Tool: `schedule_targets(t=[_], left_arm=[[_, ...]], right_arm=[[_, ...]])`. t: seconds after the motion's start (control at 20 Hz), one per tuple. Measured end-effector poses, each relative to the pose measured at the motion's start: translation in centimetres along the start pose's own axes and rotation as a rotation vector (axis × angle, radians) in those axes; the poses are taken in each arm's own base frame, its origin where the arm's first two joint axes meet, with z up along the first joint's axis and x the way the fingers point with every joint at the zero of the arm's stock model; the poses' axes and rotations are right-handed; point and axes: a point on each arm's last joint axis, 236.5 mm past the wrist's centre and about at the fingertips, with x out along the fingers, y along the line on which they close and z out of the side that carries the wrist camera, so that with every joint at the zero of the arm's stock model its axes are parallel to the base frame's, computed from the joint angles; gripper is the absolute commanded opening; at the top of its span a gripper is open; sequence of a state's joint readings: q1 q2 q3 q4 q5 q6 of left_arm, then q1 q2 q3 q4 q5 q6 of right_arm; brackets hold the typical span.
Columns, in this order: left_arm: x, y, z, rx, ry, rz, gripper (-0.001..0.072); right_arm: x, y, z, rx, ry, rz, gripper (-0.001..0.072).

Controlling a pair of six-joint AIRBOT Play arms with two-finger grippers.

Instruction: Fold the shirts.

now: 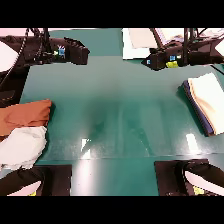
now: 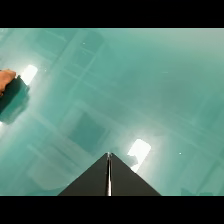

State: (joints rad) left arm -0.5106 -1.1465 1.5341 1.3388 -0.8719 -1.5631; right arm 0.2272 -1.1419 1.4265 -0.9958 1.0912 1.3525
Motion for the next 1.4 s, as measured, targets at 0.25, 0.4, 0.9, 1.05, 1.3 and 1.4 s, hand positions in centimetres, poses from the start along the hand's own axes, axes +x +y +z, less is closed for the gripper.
schedule_targets(t=[0.25, 0.4, 0.9, 1.05, 1.3, 1.4], left_arm=[[0.0, 0.0, 0.0, 0.0, 0.0, 0.0, 0.0026], [0.0, 0.0, 0.0, 0.0, 0.0, 0.0, 0.0026], [-1.7, 9.0, -2.2, 0.056, 0.106, 0.267, 0.0629], [-4.3, 18.5, -8.6, -0.042, 0.307, 0.501, 0.0622], [-8.2, 28.1, -22.7, -0.251, 0.593, 0.706, 0.0622], [-8.8, 29.6, -27.0, -0.306, 0.643, 0.737, 0.0621]], right_arm=[[0.0, 0.0, 0.0, 0.0, 0.0, 0.001, 0.0016], [0.0, 0.1, 0.0, 0.0, 0.001, 0.001, 0.0016], [0.0, 0.1, -0.3, 0.0, 0.012, 0.004, 0.0016], [0.0, 0.1, -0.4, 0.0, 0.016, 0.005, 0.0016], [0.0, 0.2, -0.4, 0.0, 0.018, 0.006, 0.0016], [0.0, 0.2, -0.4, 0.0, 0.018, 0.006, 0.0016]])
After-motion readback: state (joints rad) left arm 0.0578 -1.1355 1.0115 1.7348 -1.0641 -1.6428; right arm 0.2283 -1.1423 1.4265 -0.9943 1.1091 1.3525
